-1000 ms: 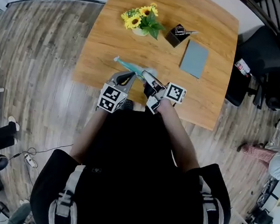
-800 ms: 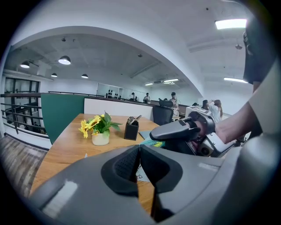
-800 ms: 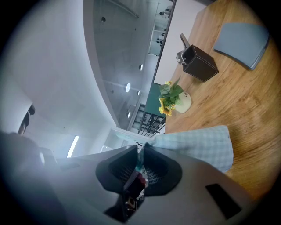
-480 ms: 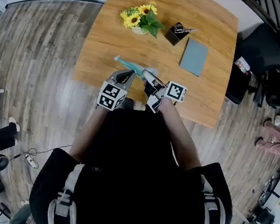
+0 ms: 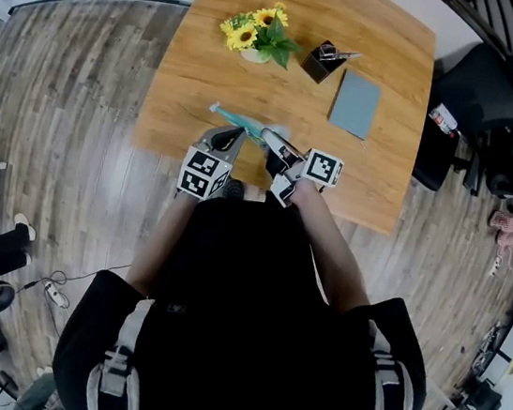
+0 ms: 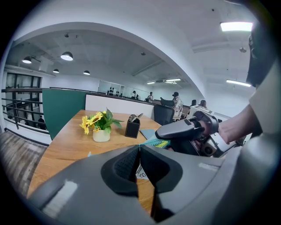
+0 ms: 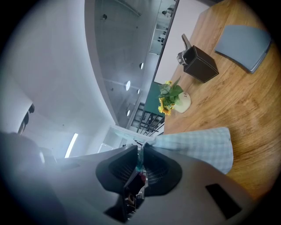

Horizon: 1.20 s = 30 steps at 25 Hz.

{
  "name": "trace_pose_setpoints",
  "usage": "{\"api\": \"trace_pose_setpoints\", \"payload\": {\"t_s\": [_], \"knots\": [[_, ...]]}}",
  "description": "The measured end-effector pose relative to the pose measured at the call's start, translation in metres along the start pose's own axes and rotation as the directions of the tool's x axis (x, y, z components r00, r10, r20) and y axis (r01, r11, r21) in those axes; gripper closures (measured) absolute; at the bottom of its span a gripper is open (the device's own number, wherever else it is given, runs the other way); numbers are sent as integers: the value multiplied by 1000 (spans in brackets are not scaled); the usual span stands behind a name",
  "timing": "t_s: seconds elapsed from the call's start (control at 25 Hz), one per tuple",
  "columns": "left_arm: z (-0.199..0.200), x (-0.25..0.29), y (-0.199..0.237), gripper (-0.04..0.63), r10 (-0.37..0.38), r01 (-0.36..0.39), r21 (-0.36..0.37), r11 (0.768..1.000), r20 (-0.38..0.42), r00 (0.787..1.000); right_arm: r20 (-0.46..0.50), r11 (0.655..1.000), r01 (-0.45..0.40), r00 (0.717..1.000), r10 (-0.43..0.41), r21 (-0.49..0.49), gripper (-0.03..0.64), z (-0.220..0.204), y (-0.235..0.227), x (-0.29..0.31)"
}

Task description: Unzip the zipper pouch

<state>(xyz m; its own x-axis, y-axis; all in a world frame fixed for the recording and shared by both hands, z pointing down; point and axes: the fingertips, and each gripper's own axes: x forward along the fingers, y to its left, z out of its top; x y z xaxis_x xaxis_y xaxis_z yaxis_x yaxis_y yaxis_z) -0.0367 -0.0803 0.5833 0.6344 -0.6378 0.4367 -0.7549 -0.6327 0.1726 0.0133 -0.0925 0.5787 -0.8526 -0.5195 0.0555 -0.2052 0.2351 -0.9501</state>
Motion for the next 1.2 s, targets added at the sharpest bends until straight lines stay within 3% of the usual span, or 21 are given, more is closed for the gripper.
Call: {"api": "trace_pose_setpoints", "payload": {"t_s": [0.24,0.76,1.2], "knots": [[0,1,6,589,7,-7,3,1000,-1,1000,-5,999,-18,1000,18,-32,572,2,4,5],[-2,1,19,589,26,-26,-8,1000,-9,1000,4,1000,13,1000,-13,16,572,-1,-4,5],[-3,0,28,589,47,-47,-8,999,-11,999,2,1000,4,1000,-4,-7,572,-1,-2,7]]}}
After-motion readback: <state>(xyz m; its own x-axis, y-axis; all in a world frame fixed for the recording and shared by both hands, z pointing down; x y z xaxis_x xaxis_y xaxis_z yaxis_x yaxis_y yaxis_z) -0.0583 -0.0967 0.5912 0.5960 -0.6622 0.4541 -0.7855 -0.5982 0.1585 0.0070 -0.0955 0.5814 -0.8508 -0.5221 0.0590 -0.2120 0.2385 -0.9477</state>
